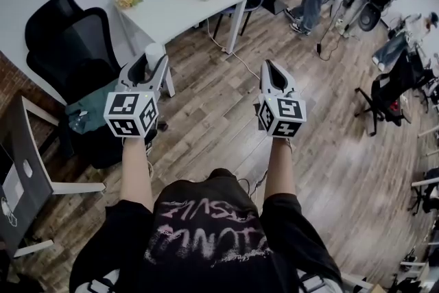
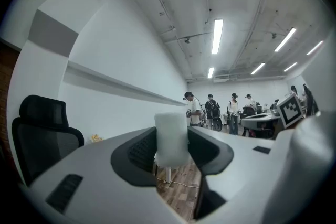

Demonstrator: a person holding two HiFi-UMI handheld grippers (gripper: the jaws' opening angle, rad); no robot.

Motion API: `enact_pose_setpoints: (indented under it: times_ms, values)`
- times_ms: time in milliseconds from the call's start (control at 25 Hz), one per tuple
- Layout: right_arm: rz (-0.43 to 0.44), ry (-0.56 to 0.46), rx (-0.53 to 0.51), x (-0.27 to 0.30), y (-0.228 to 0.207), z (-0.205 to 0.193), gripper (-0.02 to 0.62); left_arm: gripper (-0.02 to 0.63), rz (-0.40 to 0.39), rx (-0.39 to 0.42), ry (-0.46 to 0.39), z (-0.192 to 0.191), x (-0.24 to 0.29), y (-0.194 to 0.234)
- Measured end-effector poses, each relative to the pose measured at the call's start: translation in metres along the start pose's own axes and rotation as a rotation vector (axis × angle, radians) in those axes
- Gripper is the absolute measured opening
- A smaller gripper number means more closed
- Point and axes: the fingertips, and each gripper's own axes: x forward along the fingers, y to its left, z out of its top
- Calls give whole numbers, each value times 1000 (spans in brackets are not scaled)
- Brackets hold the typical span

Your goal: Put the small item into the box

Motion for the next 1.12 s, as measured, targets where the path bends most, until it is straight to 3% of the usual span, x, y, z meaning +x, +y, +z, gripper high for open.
enact_pose_setpoints:
  times_ms: [280,440,680,800,1120]
  values:
    - [-17,5,9,4,-10,-4,9,179,-25,-11,-15,5,12,-5]
    - [-15,4,15,15,-17,-5,9,178,-27,22,22,-4,27,-5]
    - [-6,6,21,46,-34,-10,9,178,-7,71,50,-14,57,1]
    - [-1,2,-9,66,-39,-12,9,178,0,66,50,-18,77,8]
    - [28,10,33,131,-71,-19,11,178,14,39,64,-27,139,24]
